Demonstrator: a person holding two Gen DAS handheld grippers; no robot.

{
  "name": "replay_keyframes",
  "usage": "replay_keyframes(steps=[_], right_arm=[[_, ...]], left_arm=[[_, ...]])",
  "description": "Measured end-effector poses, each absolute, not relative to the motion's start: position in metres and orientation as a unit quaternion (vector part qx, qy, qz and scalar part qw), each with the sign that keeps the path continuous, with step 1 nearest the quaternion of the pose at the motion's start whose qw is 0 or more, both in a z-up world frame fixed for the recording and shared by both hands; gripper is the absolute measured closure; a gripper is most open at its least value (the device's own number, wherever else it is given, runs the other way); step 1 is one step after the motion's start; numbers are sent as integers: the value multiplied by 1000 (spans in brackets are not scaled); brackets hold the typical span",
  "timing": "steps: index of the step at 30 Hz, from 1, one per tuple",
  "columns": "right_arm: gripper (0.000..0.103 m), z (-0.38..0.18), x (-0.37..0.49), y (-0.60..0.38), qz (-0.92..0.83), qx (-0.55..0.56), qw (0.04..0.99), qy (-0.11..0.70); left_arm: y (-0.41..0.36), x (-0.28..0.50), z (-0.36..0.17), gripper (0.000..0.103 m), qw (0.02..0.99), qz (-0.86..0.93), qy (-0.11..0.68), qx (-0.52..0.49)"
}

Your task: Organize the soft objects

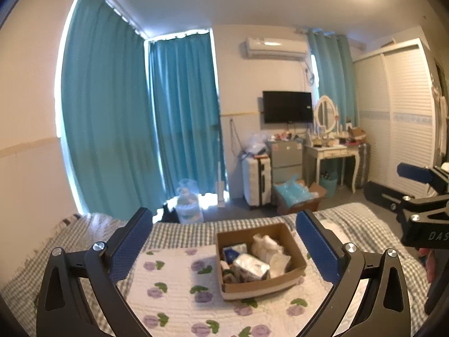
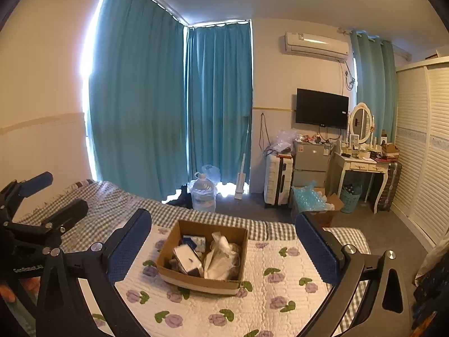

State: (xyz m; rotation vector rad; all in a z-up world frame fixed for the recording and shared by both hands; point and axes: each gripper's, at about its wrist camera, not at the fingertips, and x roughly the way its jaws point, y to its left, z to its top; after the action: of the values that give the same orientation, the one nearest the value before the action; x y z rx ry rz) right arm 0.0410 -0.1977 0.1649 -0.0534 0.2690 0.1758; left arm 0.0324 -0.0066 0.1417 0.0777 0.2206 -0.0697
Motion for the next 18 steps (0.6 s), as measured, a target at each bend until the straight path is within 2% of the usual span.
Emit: replay_keyframes(steps=[5, 11, 18], right_arm=[[0, 111, 57, -209, 78, -16, 987, 142], [0, 37, 90, -216, 83, -9, 978, 191], [0, -9, 106, -224, 75, 1, 970, 230]], left_arm=[[-13, 46, 93, 0, 990, -29, 129, 47], [-14, 70, 30, 0, 986, -17, 162, 46], [-14, 79, 1, 0, 982, -16, 184, 42]])
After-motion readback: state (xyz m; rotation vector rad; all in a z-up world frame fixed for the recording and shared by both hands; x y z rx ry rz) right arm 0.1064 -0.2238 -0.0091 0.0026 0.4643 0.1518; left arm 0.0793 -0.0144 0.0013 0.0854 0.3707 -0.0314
